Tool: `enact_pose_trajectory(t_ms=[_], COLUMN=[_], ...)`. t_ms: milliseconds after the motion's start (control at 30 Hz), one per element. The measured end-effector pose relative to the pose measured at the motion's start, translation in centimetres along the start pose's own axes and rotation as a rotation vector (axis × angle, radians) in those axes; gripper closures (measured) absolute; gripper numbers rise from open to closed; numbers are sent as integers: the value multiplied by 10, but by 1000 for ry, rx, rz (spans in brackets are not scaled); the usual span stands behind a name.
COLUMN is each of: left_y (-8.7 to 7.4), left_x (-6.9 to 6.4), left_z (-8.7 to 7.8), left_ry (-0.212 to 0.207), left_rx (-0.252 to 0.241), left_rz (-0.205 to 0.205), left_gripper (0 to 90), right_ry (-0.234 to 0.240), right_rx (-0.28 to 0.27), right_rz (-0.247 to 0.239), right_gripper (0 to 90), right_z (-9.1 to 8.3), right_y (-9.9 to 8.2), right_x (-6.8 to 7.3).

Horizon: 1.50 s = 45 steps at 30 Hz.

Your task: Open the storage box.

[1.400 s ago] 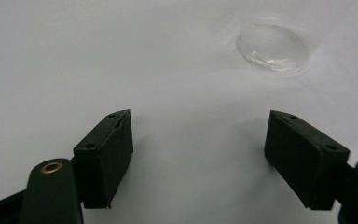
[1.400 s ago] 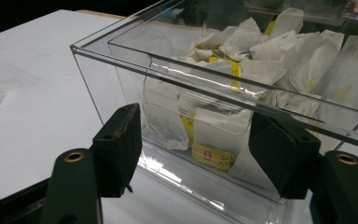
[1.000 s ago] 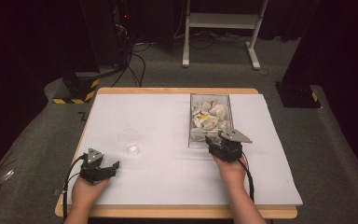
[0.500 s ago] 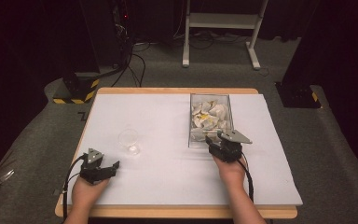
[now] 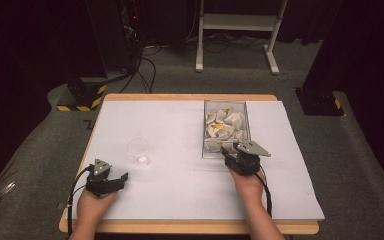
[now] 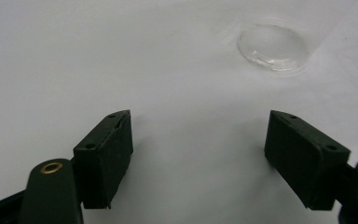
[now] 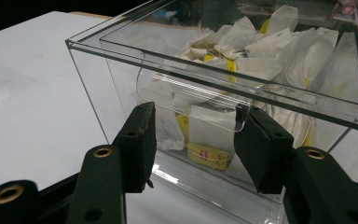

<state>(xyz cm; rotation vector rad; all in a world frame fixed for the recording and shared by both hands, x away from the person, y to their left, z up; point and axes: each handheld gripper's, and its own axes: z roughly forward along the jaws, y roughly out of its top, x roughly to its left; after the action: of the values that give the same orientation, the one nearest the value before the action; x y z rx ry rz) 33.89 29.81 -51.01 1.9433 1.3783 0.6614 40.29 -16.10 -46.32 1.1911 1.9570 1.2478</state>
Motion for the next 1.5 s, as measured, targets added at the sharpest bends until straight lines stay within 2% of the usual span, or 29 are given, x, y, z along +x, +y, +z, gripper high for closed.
enact_pose_trajectory(t_ms=[833, 1500], left_y=[0, -1], left_x=[-2, -2], left_z=[0, -1], left_ry=[6, 1], left_rx=[-1, -7], left_rz=[3, 4], left_gripper=[241, 262], right_ry=[-4, 13], right_rx=[7, 14], right_rz=[-27, -37], right_gripper=[501, 507], right_z=[-17, -33], right_y=[-8, -14], right_x=[9, 15])
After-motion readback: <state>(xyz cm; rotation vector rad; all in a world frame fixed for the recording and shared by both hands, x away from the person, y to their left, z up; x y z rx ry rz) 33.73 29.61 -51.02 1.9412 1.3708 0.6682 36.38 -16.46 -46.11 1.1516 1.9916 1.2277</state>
